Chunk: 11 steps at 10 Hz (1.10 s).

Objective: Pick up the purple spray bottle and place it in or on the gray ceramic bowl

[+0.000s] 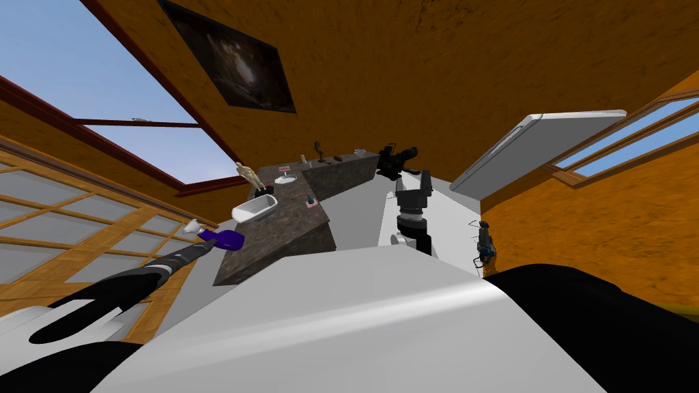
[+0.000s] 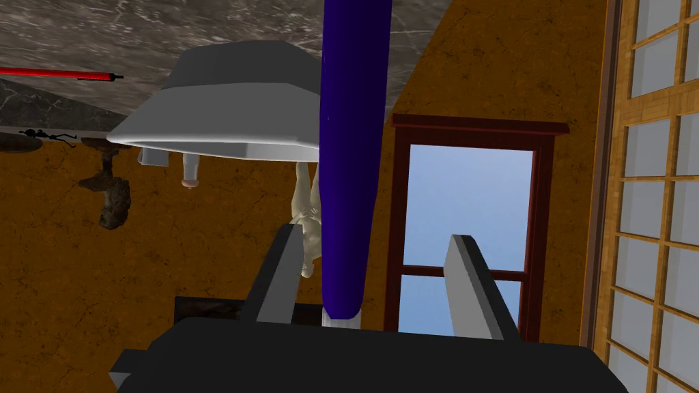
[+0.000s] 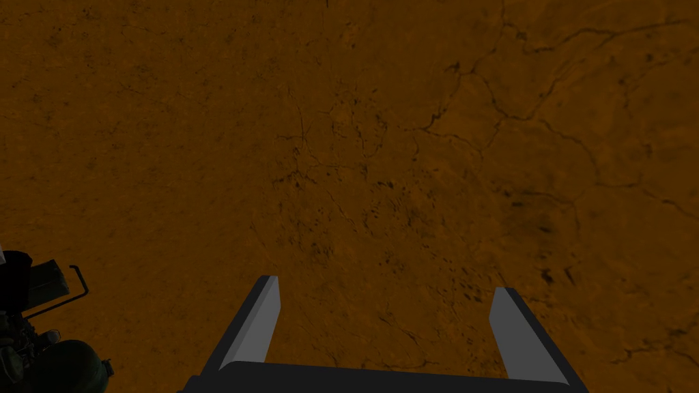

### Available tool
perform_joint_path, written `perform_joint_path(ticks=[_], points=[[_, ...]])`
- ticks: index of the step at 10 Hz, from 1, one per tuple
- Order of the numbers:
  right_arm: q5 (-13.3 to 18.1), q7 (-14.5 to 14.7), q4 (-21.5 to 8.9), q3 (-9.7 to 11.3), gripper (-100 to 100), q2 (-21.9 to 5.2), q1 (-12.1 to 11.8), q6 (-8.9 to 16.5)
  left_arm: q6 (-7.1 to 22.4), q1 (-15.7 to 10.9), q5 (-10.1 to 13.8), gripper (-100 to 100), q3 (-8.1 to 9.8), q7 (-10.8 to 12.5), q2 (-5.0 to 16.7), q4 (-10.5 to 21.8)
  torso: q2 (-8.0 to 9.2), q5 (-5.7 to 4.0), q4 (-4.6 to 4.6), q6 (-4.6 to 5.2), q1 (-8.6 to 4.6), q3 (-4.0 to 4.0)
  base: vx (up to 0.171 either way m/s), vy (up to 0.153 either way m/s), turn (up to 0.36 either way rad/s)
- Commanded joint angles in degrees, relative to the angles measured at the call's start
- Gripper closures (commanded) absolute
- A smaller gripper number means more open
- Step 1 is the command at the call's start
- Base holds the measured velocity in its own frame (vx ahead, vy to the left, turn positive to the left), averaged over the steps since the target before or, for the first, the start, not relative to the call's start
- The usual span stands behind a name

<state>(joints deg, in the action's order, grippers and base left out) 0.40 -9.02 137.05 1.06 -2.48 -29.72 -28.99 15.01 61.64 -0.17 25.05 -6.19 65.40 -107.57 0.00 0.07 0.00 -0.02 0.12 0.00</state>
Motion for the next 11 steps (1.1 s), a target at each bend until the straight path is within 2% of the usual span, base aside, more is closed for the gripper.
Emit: perform_joint_path(ticks=[1, 4, 5, 6, 8, 11], points=[[0.0, 0.0, 0.0, 0.0, 0, 0.0, 0.0, 0.0, 0.0, 0.0, 0.0, 100, 0.0, 0.0, 0.0, 0.0, 0.0, 0.0, 0.0, 0.0, 0.0, 0.0, 0.0, 0.0, 0.0], [0.0, 0.0, 0.0, 0.0, 0, 0.0, 0.0, 0.0, 0.0, 0.0, 0.0, 100, 0.0, 0.0, 0.0, 0.0, -0.01, 0.0, 0.0, 0.0, -0.02, -0.01, 0.0, 0.0, 0.0], [0.0, 0.0, 0.0, 0.0, 0, 0.0, 0.0, 0.0, 0.0, 0.0, 0.0, 0, 0.0, 0.0, 0.0, 0.0, -0.01, 0.0, 0.0, 0.0, -0.02, -0.01, 0.0, 0.0, 0.0], [0.0, 0.0, 0.0, 0.0, 0, 0.0, 0.0, 0.0, -1.38, 0.03, -1.45, -100, 0.82, -0.19, -1.46, 1.61, -0.01, -0.01, 0.0, 0.0, -0.02, -0.01, -0.062, -0.127, -0.127], [0.0, 0.0, 0.0, 0.02, 0, 0.02, 0.01, 0.0, -2.49, -0.22, -2.68, -100, 1.27, -0.43, -2.77, 3.26, 0.29, -0.17, 0.07, -0.01, -0.76, 0.17, -0.099, -0.207, -0.054], [0.0, 0.0, 0.0, 0.01, 0, 0.01, 0.01, 0.0, -4.17, -1.85, -4.54, -100, 1.08, -1.12, -4.61, 6.16, 0.3, -0.14, 0.07, -0.01, -0.54, 0.18, -0.072, -0.12, -0.049]])
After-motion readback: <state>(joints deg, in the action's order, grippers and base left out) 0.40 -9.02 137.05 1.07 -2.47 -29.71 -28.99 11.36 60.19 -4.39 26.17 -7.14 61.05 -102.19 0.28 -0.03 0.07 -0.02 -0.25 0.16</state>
